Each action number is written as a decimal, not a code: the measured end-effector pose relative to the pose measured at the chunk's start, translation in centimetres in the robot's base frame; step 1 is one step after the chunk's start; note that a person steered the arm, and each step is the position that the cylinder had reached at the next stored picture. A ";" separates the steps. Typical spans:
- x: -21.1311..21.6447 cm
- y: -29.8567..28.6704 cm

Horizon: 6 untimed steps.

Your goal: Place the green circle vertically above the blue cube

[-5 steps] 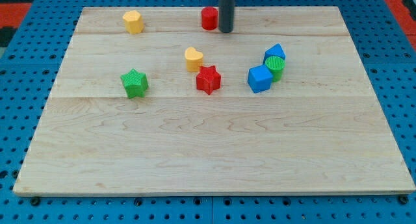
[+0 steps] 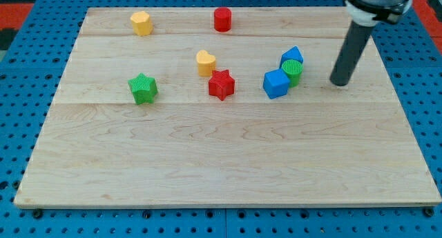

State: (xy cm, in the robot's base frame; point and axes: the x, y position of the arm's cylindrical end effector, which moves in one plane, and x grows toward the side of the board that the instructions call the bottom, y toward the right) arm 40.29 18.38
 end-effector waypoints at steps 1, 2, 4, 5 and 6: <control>-2.1 -0.6; -0.6 0.0; -2.7 -10.2; -3.4 -3.2; -4.3 -0.6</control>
